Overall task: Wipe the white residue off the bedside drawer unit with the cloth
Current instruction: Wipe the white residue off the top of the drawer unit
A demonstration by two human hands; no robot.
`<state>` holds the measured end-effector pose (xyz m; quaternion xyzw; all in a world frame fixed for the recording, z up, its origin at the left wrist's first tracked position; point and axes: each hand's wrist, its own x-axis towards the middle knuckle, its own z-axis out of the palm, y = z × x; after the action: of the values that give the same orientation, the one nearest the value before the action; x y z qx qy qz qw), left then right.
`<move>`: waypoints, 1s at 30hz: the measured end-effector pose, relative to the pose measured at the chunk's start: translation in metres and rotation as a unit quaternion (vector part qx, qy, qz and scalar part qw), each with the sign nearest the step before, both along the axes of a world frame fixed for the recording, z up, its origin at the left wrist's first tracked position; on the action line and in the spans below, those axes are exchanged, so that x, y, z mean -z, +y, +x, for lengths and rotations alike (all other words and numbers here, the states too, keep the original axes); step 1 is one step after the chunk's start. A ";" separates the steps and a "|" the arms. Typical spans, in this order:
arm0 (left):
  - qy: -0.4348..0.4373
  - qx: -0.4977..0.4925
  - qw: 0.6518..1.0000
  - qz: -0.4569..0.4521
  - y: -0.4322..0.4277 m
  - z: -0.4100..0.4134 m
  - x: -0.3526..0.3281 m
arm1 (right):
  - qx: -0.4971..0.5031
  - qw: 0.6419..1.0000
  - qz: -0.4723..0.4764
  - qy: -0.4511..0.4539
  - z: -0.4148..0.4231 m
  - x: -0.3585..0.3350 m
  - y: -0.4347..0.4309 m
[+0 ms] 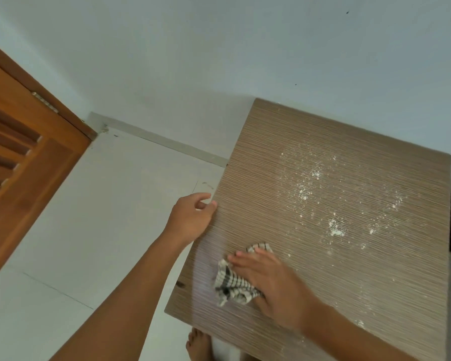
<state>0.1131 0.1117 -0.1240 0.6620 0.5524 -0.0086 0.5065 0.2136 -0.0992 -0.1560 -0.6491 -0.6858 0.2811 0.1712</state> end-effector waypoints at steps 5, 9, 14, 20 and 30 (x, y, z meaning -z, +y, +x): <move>0.014 0.148 0.984 0.098 -0.011 0.028 0.002 | 0.125 0.987 -0.028 0.096 -0.008 -0.024 -0.021; 0.062 0.216 0.965 0.138 -0.009 0.057 0.001 | 0.237 0.948 -0.027 0.210 0.038 -0.070 -0.011; 0.100 0.279 0.949 0.103 0.005 0.079 0.004 | 0.336 0.940 -0.004 0.057 0.135 -0.085 0.034; 0.154 0.313 0.934 0.082 0.009 0.086 0.005 | 0.266 0.944 0.064 -0.187 0.231 -0.075 0.127; 0.182 0.339 0.920 0.074 0.010 0.088 0.004 | 0.282 0.951 0.073 -0.107 0.249 0.021 0.142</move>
<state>0.2014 0.1213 -0.1277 0.8325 0.3762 -0.2592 0.3135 0.4625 0.0428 -0.1765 -0.8278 -0.5078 0.0995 0.2166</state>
